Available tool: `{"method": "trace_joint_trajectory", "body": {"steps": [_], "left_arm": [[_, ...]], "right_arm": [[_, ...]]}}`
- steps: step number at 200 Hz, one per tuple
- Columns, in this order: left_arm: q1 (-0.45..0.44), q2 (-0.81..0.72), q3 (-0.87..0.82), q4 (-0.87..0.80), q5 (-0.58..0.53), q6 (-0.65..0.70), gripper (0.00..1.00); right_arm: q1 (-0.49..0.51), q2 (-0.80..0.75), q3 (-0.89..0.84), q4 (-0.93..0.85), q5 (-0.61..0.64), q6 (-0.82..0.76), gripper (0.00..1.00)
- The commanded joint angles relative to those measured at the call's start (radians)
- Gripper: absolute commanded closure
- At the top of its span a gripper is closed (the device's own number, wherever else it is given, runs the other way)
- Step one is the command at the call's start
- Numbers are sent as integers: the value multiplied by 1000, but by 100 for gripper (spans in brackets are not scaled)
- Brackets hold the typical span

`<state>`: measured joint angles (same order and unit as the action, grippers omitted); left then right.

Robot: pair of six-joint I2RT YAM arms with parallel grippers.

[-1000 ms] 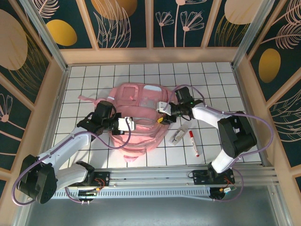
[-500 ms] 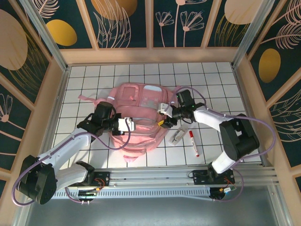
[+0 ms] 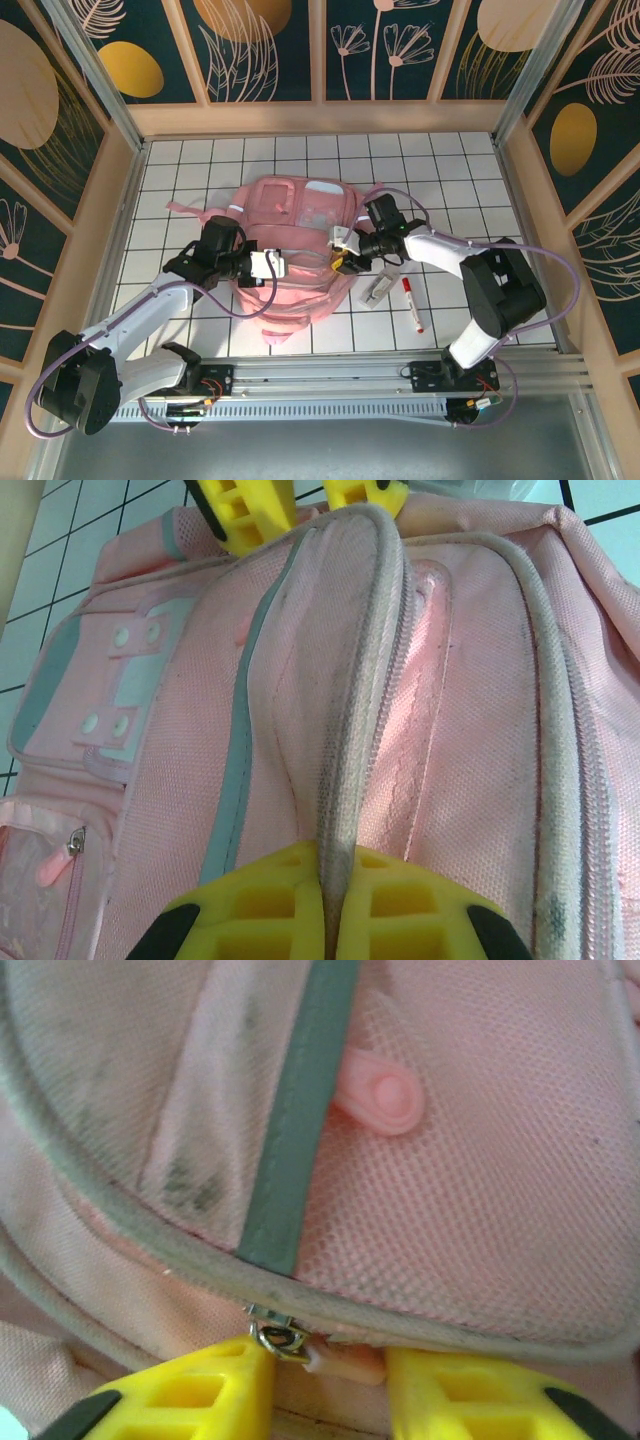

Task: Pack books, pencil case, and school supplies into a backpack

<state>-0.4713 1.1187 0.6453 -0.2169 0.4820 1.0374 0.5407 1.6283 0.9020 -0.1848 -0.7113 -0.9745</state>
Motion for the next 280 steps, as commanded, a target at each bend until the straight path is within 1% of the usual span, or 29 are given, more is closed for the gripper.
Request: {"method": "trace_joint_trajectory", "body": {"steps": [1, 9, 29, 35, 59, 78, 103, 125, 141, 159, 169, 186, 201, 214, 227, 241, 258, 262, 272, 280], "left_arm": [[-1, -16, 20, 86, 72, -4, 100], [-1, -10, 24, 75, 62, -6, 100], [-1, 20, 45, 14, 35, 7, 100], [-1, 34, 59, -5, 8, 0, 100], [-1, 105, 138, -87, -86, -105, 100], [-3, 145, 205, -137, -89, -187, 100], [-12, 155, 249, -144, -69, -280, 100], [-67, 142, 242, -117, -132, -318, 100], [-93, 145, 247, -91, -158, -401, 100], [-130, 149, 254, -67, -185, -506, 100], [-147, 147, 254, -50, -193, -558, 100], [-167, 132, 255, -23, -247, -677, 100], [-172, 118, 253, -4, -208, -780, 100], [-195, 117, 257, 10, -185, -861, 100], [-224, 119, 268, 14, -194, -908, 100], [-240, 123, 278, 17, -203, -973, 100], [-248, 122, 295, -2, -238, -1050, 100], [-252, 120, 301, -13, -255, -1069, 100], [-256, 108, 310, -37, -294, -1119, 100], [-257, 88, 306, -47, -294, -1142, 100]], "right_arm": [[12, -21, 5, -31, -4, -30, 77], [13, -35, -5, -23, -4, -29, 82], [13, -71, -2, -49, 7, -26, 100], [12, -78, 6, -68, 7, -31, 100], [12, -97, 60, -184, 17, -28, 100], [13, -110, 100, -290, 27, -16, 100], [28, -140, 104, -341, 8, 56, 100], [52, -153, 116, -354, 4, 180, 100], [79, -141, 148, -388, -2, 268, 100], [102, -125, 173, -376, -2, 451, 100], [112, -121, 175, -352, -29, 551, 100], [124, -126, 155, -248, -42, 727, 100], [124, -132, 118, -117, -27, 888, 100], [107, -128, 95, -19, 1, 967, 100], [67, -99, 108, 22, 39, 967, 100], [17, -36, 173, -10, 68, 939, 100], [13, 35, 257, -47, 98, 874, 100], [-17, 51, 277, -53, 101, 854, 100], [-31, 84, 317, -49, 113, 831, 100], [-37, 111, 345, -48, 124, 817, 100]]}}
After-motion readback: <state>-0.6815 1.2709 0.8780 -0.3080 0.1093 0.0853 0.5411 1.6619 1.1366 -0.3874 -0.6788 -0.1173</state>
